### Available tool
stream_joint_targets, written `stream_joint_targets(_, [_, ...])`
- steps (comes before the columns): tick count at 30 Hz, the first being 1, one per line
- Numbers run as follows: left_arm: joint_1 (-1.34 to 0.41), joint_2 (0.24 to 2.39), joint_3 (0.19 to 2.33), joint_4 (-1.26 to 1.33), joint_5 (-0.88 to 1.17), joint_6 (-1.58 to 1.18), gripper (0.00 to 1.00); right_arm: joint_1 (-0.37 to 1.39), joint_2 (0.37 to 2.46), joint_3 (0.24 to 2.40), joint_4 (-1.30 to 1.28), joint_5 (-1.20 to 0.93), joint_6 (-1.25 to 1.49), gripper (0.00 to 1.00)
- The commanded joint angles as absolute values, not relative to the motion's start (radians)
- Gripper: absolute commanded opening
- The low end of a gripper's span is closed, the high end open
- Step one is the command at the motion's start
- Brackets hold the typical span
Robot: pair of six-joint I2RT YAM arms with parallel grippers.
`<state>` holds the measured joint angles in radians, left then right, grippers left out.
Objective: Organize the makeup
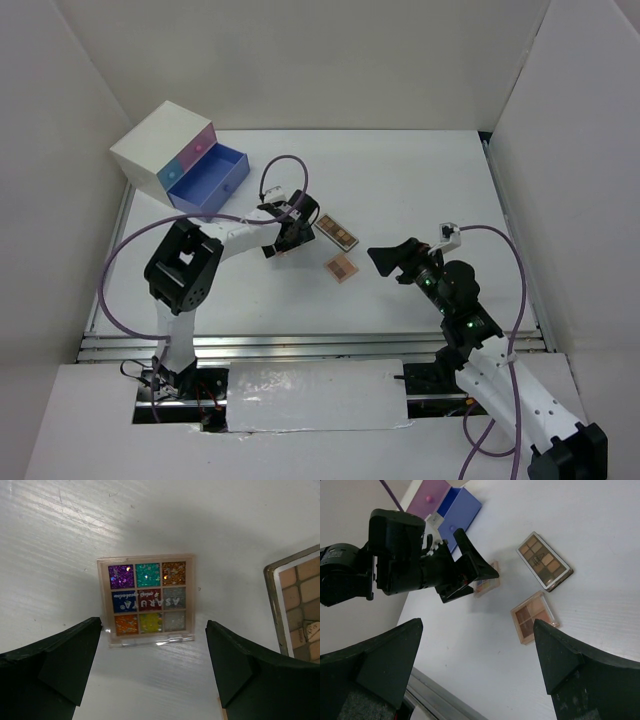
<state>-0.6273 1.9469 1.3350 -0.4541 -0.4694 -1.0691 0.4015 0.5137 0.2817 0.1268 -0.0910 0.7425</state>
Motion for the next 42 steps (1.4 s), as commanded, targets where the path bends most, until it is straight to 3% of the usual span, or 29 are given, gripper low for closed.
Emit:
stream_joint_targets(1, [-0.626,1.999,1.374,-0.483,-0.468,-1.144,0.99,0.408,0.508,0.293,0.178,-0.104,0.733,1.00])
stream_joint_targets(11, [-0.615,2.028,1.351,-0.500,-0.497,-1.178,0.97,0.408,0.499,0.293,0.178,-0.110,0.738,1.00])
stream_joint_targets(13, [-0.615,2.037,1.353,-0.491,-0.485,-1.164,0.86,0.407,0.499,0.295,0.175,-0.110,0.736,1.00])
stream_joint_targets(14, [-0.615,2.039,1.359,-0.489,-0.482,-1.148,0.65,0.408,0.497,0.295,0.175,-0.109,0.736,1.00])
stream_joint_targets(15, [-0.615,2.036,1.362,-0.491,-0.479,-1.143,0.53,0.410,0.497,0.295,0.173,-0.104,0.736,1.00])
stream_joint_targets(16, [-0.615,2.033,1.361,-0.486,-0.479,-1.129,0.35,0.408,0.495,0.295,0.172,-0.103,0.736,1.00])
stream_joint_targets(19, [-0.615,1.994,1.348,-0.446,-0.485,-1.054,0.23,0.410,0.494,0.293,0.172,-0.100,0.736,1.00])
stream_joint_targets(27, [-0.617,1.887,1.385,-0.440,-0.638,-0.780,0.17,0.408,0.488,0.298,0.166,-0.095,0.732,1.00])
stream_joint_targets(32, [-0.595,1.795,1.379,-0.316,-0.738,-0.516,0.22,0.407,0.494,0.295,0.169,-0.097,0.733,1.00])
stream_joint_targets(36, [-0.496,1.779,1.385,-0.142,-0.713,-0.194,0.24,0.408,0.489,0.295,0.167,-0.097,0.733,1.00])
stream_joint_targets(42, [-0.307,1.807,1.454,0.021,-0.641,0.064,0.31,0.408,0.479,0.290,0.166,-0.083,0.735,1.00])
